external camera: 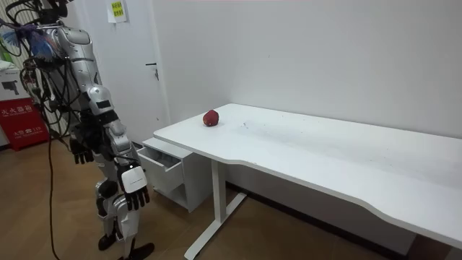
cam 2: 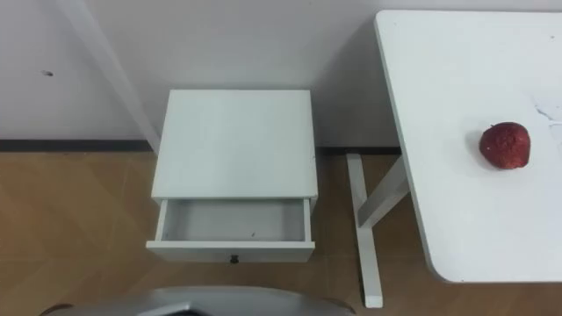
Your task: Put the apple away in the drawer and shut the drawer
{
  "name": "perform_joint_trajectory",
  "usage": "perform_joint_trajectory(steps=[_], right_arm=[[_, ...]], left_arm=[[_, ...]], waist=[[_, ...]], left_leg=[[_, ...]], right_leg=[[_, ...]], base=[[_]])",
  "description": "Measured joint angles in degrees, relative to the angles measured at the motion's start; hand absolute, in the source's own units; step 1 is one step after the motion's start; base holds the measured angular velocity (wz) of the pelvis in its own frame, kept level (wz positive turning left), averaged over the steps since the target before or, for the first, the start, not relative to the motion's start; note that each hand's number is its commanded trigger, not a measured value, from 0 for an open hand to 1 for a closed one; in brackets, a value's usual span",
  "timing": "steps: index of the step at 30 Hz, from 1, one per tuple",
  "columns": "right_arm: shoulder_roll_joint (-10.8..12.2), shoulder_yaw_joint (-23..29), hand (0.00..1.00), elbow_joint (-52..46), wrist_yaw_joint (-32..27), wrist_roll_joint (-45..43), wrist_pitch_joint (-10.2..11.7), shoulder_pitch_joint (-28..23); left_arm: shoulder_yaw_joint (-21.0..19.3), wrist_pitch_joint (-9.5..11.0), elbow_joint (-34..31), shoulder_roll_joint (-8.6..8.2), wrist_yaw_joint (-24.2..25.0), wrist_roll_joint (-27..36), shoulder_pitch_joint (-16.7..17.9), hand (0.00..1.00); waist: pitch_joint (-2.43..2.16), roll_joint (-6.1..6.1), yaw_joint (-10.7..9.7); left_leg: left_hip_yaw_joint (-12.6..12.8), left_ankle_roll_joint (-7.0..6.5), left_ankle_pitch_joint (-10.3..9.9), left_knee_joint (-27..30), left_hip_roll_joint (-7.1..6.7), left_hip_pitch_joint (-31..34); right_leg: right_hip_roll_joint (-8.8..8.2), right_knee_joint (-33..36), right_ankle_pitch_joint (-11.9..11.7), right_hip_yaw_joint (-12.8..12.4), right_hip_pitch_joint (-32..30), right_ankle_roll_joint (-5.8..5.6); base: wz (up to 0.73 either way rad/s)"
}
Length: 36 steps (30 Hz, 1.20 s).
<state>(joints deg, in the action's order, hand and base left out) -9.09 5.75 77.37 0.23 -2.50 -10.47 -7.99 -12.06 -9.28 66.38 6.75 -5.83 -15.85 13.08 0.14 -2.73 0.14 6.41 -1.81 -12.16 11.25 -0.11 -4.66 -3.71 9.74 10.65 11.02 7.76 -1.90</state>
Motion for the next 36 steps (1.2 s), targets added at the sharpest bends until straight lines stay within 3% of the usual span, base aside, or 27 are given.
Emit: perform_joint_trajectory(steps=[12,15,20,24,28,31,36], right_arm=[[0.08,0.12,0.0,0.03,0.0,-0.09,0.61,0.19],[0.07,0.12,0.0,0.0,-0.64,1.74,0.75,0.76],[0.39,4.79,0.0,0.08,-3.33,19.36,2.08,1.18],[0.55,14.49,0.0,-1.96,-4.51,42.63,3.67,-0.32],[0.53,24.62,0.0,-5.0,-7.22,65.48,5.6,-1.58],[0.47,29.54,0.0,-8.12,-10.29,76.62,8.0,-1.63],[0.38,33.62,0.0,-12.72,-15.54,84.94,10.07,-0.27]], left_arm=[[-0.04,0.07,0.0,0.0,0.35,0.02,-0.3,0.0],[-0.09,0.08,-0.16,0.0,0.21,0.01,-0.51,0.0],[-0.23,0.4,-0.05,0.01,-0.28,0.13,-0.39,0.0],[-3.75,1.24,0.02,0.04,-0.68,0.63,0.34,0.0],[-6.44,2.66,-0.31,1.2,-1.45,1.74,1.24,0.0],[-7.06,3.91,-0.63,1.94,-1.58,2.62,1.17,0.0],[-7.09,4.63,-1.33,3.34,-1.62,2.78,0.95,0.0]], waist=[[0.0,-0.02,0.07],[0.0,0.12,0.39],[0.09,0.47,-0.48],[0.12,1.08,-2.63],[-0.03,0.99,-5.1],[-0.19,0.75,-6.01],[-0.2,-0.27,-6.53]], left_leg=[[0.06,0.0,0.0,-0.07,0.0,0.1],[1.24,0.08,-0.09,0.02,0.28,0.07],[1.53,0.21,-0.24,0.07,0.42,-0.25],[2.73,0.35,-0.35,-0.6,0.77,-1.1],[3.1,0.37,-0.34,-0.88,0.63,-1.09],[4.24,0.36,-0.35,-0.9,0.6,-1.09],[5.02,0.31,-0.38,-0.87,0.66,-0.87]], right_leg=[[0.04,-0.03,0.0,-0.1,-0.16,0.0],[0.21,0.01,-0.05,-0.84,-0.47,0.08],[0.48,-0.11,-0.16,-1.51,0.01,0.25],[0.73,-0.11,-0.15,-2.56,0.12,0.25],[0.82,-0.03,-0.15,-3.0,-0.77,0.25],[0.83,0.14,-0.15,-3.63,-0.96,0.25],[0.87,1.02,-0.16,-4.4,-1.72,0.25]], base=[[0.0],[-0.12],[-0.07],[-0.12],[-0.07],[-0.15],[-0.09]])
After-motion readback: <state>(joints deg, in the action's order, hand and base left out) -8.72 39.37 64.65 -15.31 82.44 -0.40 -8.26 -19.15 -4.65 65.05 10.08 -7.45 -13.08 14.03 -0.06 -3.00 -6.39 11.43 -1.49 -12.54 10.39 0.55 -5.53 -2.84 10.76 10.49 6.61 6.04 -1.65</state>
